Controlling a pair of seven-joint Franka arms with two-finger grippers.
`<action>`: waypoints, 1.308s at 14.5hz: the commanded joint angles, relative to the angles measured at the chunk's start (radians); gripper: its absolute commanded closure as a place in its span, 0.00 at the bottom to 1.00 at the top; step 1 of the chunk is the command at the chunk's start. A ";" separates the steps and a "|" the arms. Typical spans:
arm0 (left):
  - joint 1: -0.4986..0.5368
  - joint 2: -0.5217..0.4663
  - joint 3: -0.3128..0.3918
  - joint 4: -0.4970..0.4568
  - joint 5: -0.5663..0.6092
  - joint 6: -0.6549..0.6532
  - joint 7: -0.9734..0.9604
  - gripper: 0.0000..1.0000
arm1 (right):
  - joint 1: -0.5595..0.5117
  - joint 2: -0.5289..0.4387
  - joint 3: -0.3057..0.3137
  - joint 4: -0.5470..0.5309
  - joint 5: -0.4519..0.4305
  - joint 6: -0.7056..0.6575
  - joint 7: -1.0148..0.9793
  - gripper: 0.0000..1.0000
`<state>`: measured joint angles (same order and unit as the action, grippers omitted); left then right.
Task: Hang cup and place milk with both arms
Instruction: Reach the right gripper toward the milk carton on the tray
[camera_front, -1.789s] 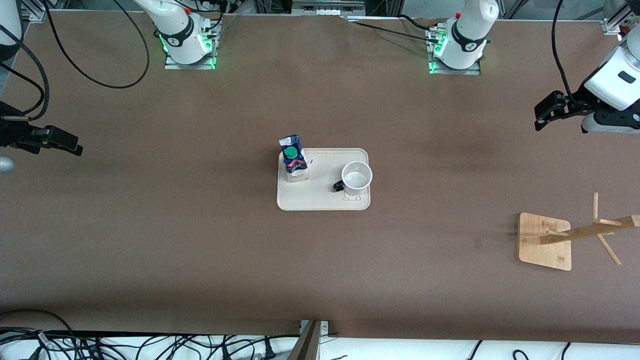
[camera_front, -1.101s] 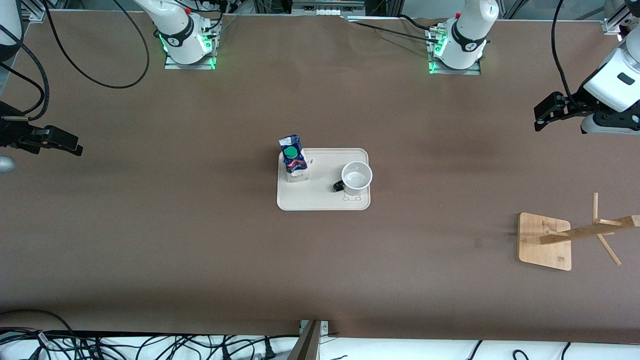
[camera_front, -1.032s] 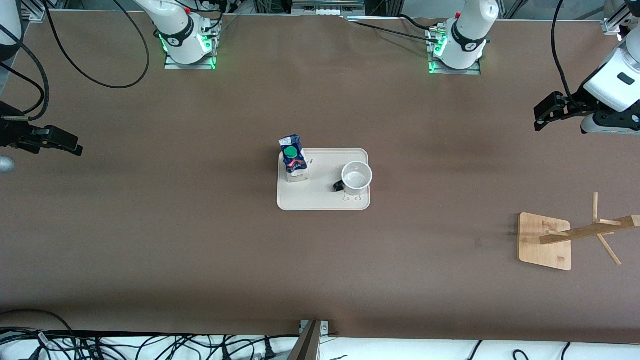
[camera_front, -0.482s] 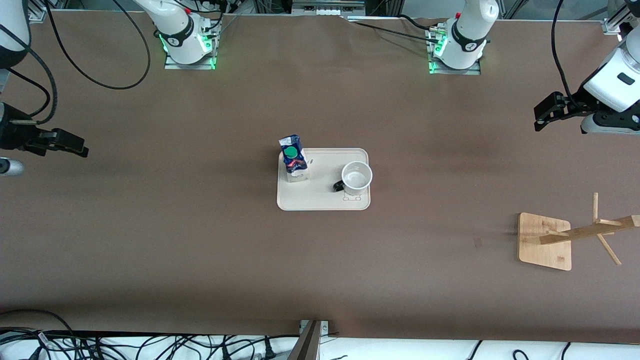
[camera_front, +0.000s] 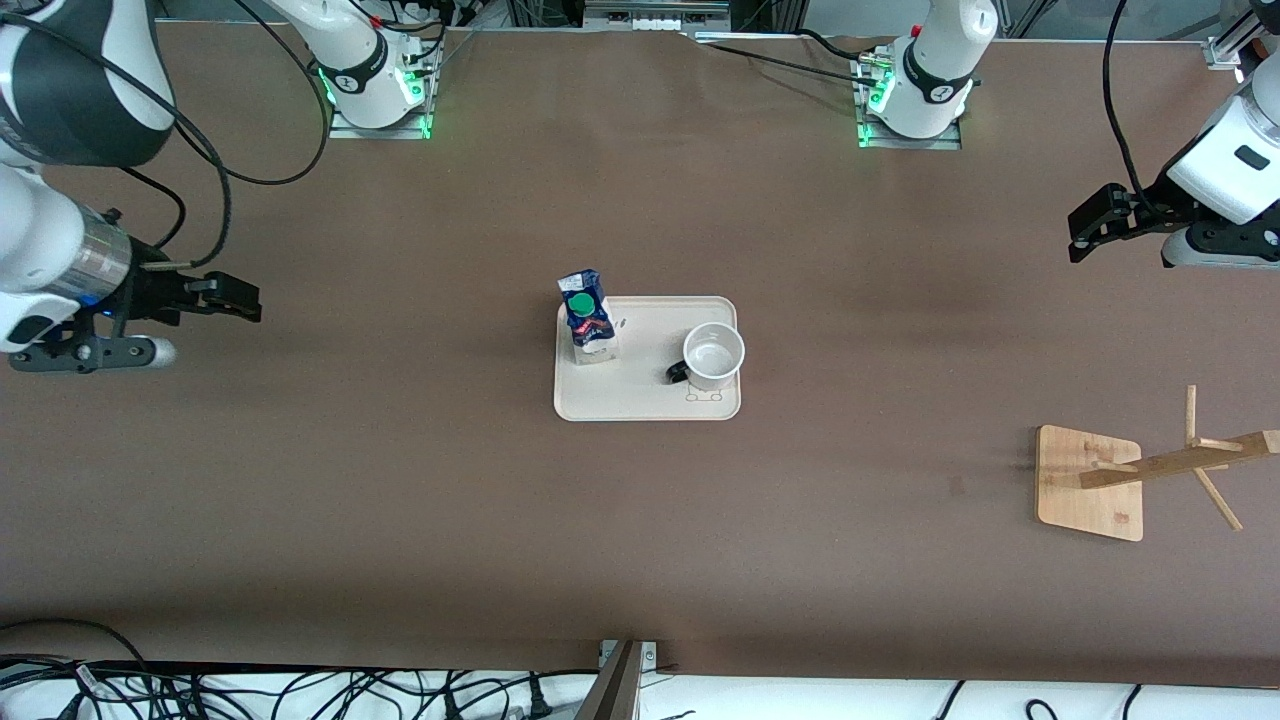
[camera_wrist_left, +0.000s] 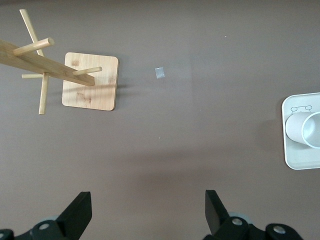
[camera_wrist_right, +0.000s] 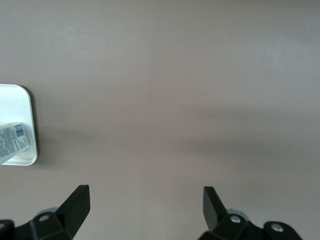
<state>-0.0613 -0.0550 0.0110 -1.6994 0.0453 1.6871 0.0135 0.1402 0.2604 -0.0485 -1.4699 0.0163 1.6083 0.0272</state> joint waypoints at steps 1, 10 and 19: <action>0.005 0.015 -0.003 0.029 0.002 -0.017 0.003 0.00 | 0.030 0.025 -0.005 0.003 0.014 -0.007 -0.003 0.00; 0.005 0.015 -0.003 0.029 0.002 -0.017 0.003 0.00 | 0.237 0.088 -0.005 0.010 0.014 0.021 0.080 0.00; 0.006 0.015 -0.003 0.029 0.002 -0.017 0.003 0.00 | 0.347 0.143 0.009 0.010 0.091 0.113 0.346 0.00</action>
<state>-0.0607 -0.0550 0.0111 -1.6994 0.0453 1.6870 0.0135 0.4371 0.3674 -0.0406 -1.4696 0.0836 1.7101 0.4114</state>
